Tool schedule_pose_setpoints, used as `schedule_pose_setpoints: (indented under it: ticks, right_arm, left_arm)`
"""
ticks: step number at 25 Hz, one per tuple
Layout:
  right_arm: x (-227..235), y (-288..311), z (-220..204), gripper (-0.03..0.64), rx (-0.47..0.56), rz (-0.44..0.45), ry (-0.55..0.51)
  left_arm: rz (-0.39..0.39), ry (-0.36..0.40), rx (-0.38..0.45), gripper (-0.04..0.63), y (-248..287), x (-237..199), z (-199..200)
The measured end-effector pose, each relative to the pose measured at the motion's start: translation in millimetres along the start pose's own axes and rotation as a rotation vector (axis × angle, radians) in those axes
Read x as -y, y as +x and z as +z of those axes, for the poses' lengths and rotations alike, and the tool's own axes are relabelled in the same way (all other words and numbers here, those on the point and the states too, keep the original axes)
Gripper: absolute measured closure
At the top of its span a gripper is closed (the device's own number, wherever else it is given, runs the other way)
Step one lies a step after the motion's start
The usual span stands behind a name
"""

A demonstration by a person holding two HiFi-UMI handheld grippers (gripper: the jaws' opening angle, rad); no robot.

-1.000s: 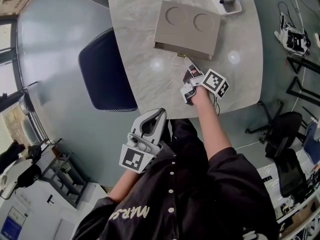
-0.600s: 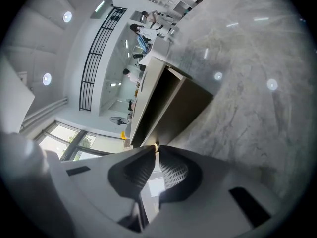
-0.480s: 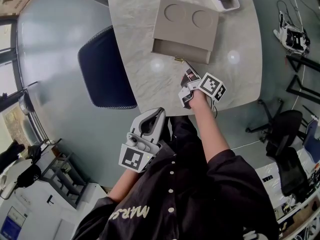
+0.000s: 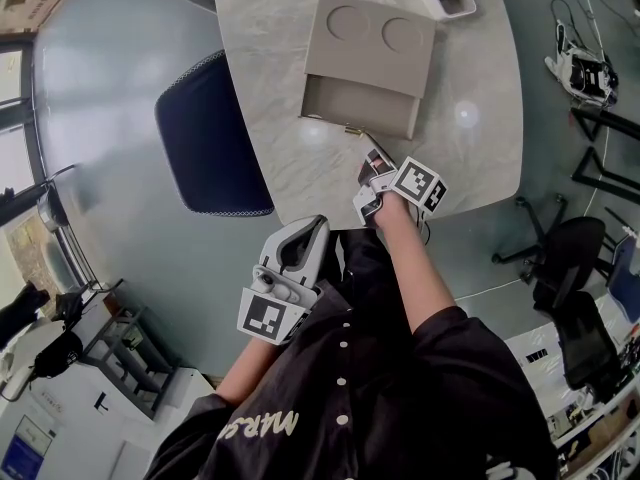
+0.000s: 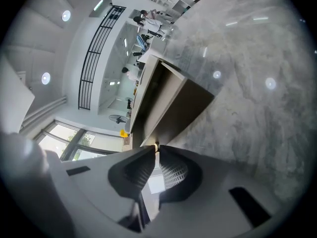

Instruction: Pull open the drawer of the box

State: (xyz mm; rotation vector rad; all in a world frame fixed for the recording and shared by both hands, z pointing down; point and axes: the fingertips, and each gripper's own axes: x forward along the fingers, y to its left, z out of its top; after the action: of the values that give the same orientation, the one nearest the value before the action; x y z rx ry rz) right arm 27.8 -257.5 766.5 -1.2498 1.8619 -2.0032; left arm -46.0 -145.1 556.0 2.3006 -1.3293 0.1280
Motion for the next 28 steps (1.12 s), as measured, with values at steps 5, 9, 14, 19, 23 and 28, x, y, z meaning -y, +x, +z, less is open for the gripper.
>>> schedule_pose_setpoints:
  ticks: [5,9,14,19,23,28]
  right_arm:
    - [6,-7,-11,0.597,-0.006,-0.011,0.004]
    - [7,-11,-16,0.598,-0.011,-0.015,0.009]
    - [9,-19,-28,0.597,-0.018,-0.021,0.021]
    - [11,-22,-37,0.598,-0.031,-0.024,0.022]
    - [11,-27,-42,0.598,-0.036,-0.026,0.026]
    - [14,-32,-49,0.598,-0.039,-0.028,0.035]
  left_arm:
    - [0.0,0.024,0.037,0.578,-1,-1,5]
    - [-0.009,0.016,0.045,0.578,-2,0,6]
    - [-0.005,0.021,0.057,0.578,-4,1,8]
    - [-0.003,0.015,0.024,0.578,-5,1,2]
    - [-0.005,0.002,-0.002,0.578,-8,3,-2]
    - [-0.008,0.022,0.05,0.578,-8,3,6]
